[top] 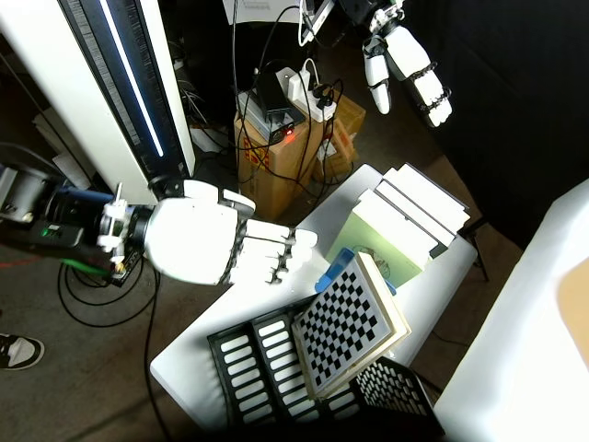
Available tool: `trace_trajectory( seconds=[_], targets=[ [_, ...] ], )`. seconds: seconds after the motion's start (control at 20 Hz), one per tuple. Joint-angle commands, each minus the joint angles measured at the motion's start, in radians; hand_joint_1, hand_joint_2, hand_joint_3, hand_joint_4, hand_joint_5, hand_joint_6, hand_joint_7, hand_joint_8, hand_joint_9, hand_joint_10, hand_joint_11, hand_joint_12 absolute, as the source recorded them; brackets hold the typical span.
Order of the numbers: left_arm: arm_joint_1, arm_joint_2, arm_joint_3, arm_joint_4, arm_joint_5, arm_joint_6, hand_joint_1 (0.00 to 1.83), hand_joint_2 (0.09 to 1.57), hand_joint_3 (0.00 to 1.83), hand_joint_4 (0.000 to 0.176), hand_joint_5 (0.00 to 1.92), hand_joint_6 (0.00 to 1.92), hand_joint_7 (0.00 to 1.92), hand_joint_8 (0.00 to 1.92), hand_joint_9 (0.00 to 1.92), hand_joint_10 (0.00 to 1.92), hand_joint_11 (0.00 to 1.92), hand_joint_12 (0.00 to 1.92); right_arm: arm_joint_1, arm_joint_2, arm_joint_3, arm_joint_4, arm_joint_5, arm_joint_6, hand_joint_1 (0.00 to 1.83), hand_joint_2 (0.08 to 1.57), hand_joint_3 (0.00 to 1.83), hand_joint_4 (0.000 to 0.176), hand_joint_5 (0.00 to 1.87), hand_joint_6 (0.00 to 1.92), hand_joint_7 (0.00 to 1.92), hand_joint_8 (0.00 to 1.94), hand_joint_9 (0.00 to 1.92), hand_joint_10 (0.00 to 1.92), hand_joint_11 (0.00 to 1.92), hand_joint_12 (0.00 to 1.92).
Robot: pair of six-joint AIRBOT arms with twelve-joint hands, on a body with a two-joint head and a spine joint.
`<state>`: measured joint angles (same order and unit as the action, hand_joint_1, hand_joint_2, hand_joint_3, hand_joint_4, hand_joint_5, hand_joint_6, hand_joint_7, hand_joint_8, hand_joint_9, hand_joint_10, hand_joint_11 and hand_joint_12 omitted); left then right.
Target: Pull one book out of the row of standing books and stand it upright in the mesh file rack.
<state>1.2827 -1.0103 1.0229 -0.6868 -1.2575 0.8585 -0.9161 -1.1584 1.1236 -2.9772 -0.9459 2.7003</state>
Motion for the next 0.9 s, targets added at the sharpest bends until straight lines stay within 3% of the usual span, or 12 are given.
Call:
trace_trajectory(
  seconds=[0.0,0.1,0.2,0.25,0.35,0.4,0.45,0.55,0.6,0.65,0.8,0.85],
  targets=[
    [-0.003,0.005,0.003,0.0,-0.125,-0.003,0.35,1.43,0.0,0.0,0.02,0.0,0.0,0.0,0.0,0.0,0.0,0.0,0.001,-0.006,-0.003,-0.035,-0.088,0.001,0.84,1.35,0.0,0.0,0.0,0.0,0.01,0.0,0.01,0.23,0.0,1.03],
    [-0.002,0.008,0.0,-0.002,-0.13,-0.003,0.37,1.43,0.0,0.001,0.02,0.0,0.0,0.0,0.0,0.0,0.0,0.0,0.008,-0.023,0.012,-0.035,-0.046,-0.016,0.76,1.33,0.0,0.0,0.0,0.0,0.05,0.01,0.01,0.2,0.0,1.02],
    [-0.002,0.009,-0.002,-0.005,-0.133,-0.003,0.37,1.42,0.0,0.009,0.02,0.0,0.0,0.0,0.0,0.0,0.0,0.0,0.016,-0.038,0.033,-0.035,-0.002,-0.015,0.78,1.34,0.0,0.0,0.0,0.0,0.08,0.01,0.04,0.29,0.0,1.34],
    [-0.002,0.009,-0.002,-0.005,-0.133,-0.003,0.4,1.42,0.0,0.003,0.03,0.0,0.0,0.0,0.0,0.0,0.0,0.0,0.016,-0.041,0.031,-0.035,0.005,-0.015,0.81,1.34,0.0,0.0,0.0,0.0,0.07,0.0,0.01,0.31,0.0,1.33],
    [-0.002,0.009,-0.002,-0.006,-0.133,-0.003,0.41,1.42,0.0,0.0,0.03,0.0,0.0,0.0,0.0,0.0,0.0,0.0,0.017,-0.055,0.029,-0.035,0.025,-0.021,0.82,1.32,0.0,0.0,0.0,0.0,0.02,0.0,0.01,0.24,0.0,1.04],
    [-0.002,0.009,-0.003,-0.007,-0.133,-0.003,0.37,1.41,0.0,0.009,0.03,0.0,0.0,0.0,0.0,0.0,0.0,0.0,0.022,-0.063,0.031,-0.035,0.045,-0.029,0.8,1.32,0.0,0.0,0.0,0.0,0.04,0.01,0.02,0.24,0.0,1.02],
    [-0.002,0.009,-0.006,-0.013,-0.134,-0.003,0.4,1.41,0.0,0.0,0.04,0.01,0.0,0.0,0.0,0.0,0.0,0.0,0.035,-0.078,0.04,-0.035,0.071,-0.041,0.75,1.33,0.0,0.0,0.0,0.0,0.05,0.0,0.03,0.21,0.0,1.1],
    [-0.002,0.009,-0.008,-0.018,-0.137,-0.003,0.39,1.41,0.0,0.0,0.04,0.0,0.0,0.0,0.0,0.0,0.0,0.0,0.056,-0.098,0.057,-0.035,0.114,-0.06,0.75,1.34,0.0,0.0,0.0,0.0,0.04,0.0,0.02,0.2,0.0,1.11],
    [-0.002,0.009,-0.008,-0.018,-0.137,-0.003,0.39,1.41,0.0,0.007,0.03,0.0,0.0,0.0,0.0,0.0,0.0,0.0,0.07,-0.113,0.072,-0.035,0.142,-0.069,0.76,1.34,0.0,0.0,0.0,0.0,0.03,0.0,0.0,0.13,0.0,0.84],
    [-0.002,0.009,-0.008,-0.02,-0.137,-0.003,0.38,1.41,0.0,0.016,0.02,0.0,0.0,0.0,0.0,0.0,0.0,0.0,0.087,-0.138,0.096,-0.035,0.18,-0.075,0.76,1.34,0.0,0.0,0.0,0.0,0.03,0.0,0.01,0.12,0.0,0.72],
    [-0.002,0.008,-0.009,-0.024,-0.137,-0.003,0.43,1.41,0.0,0.022,0.03,0.0,0.0,0.0,0.0,0.0,0.0,0.0,0.124,-0.201,0.16,-0.035,0.275,-0.1,0.74,1.35,0.0,0.0,0.0,0.0,0.01,0.0,0.05,0.14,0.0,0.95],
    [-0.002,0.008,-0.009,-0.025,-0.137,-0.003,0.42,1.41,0.0,0.016,0.03,0.0,0.0,0.0,0.0,0.0,0.0,0.0,0.133,-0.218,0.181,-0.035,0.298,-0.104,0.74,1.35,0.0,0.0,0.0,0.0,0.01,0.0,0.05,0.15,0.0,1.01]
  ],
)
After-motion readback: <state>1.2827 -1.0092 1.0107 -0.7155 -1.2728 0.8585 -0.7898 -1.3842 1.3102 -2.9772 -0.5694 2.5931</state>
